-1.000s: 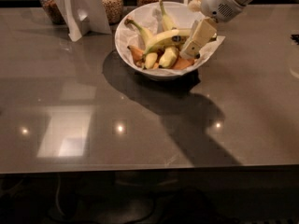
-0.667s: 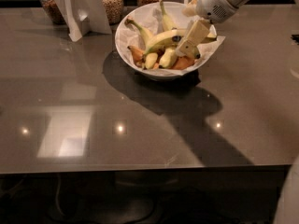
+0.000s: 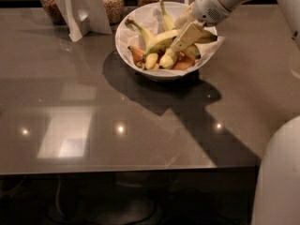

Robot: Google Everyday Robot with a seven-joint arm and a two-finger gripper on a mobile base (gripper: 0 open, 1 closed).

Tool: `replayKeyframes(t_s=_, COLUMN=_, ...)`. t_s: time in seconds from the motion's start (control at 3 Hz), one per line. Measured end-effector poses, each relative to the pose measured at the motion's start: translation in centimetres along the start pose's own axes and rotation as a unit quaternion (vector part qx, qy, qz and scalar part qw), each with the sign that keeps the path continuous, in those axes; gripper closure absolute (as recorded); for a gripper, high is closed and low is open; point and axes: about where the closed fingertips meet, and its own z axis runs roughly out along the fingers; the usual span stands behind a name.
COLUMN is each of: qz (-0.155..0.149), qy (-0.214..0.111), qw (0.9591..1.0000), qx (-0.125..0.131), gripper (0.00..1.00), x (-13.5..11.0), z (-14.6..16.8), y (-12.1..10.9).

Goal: Pick banana from white bowl

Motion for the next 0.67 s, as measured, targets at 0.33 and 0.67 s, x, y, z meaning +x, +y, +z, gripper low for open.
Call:
replayKeyframes(t_s=0.33, qz=0.002, qy=-0.001, qw=1.0, qx=-0.004, gripper=0.49, x=0.15, z=0.57, y=-0.31)
replayKeyframes(t_s=0.67, qz=0.001, qy=-0.001, qw=1.0, qx=-0.004, gripper=0.68, x=0.14, z=0.57, y=-0.3)
